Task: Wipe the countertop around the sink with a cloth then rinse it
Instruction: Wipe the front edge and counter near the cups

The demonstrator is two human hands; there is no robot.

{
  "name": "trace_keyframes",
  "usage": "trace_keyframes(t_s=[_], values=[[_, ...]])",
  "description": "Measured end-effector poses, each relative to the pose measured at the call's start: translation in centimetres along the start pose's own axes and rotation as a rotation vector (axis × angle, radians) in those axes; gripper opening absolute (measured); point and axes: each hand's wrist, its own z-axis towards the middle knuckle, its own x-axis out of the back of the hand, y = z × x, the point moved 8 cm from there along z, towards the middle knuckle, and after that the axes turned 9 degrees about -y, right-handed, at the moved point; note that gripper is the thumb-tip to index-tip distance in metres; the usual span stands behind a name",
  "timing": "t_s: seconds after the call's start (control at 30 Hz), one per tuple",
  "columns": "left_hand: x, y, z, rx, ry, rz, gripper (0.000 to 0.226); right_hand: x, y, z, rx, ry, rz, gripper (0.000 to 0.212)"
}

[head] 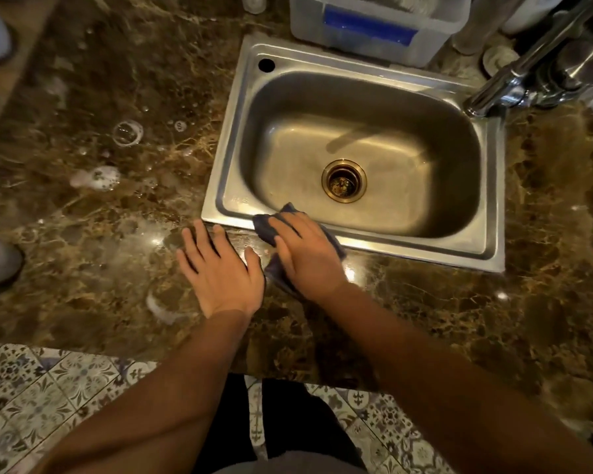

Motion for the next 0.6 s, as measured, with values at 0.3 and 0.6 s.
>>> trace_keyframes(t_s=[0.3, 0.6], values=[[1.1, -3.0, -0.9, -0.021, -0.049, -0.055, 0.075, -3.4, -3.0, 4.7, -0.106, -0.246, 0.021, 0.045], [-0.6, -2.9, -1.2, -0.059, -0.094, 0.122, 0.081, -5.9, -5.7, 9.6, -0.201, -0.303, -0.097, 0.056]])
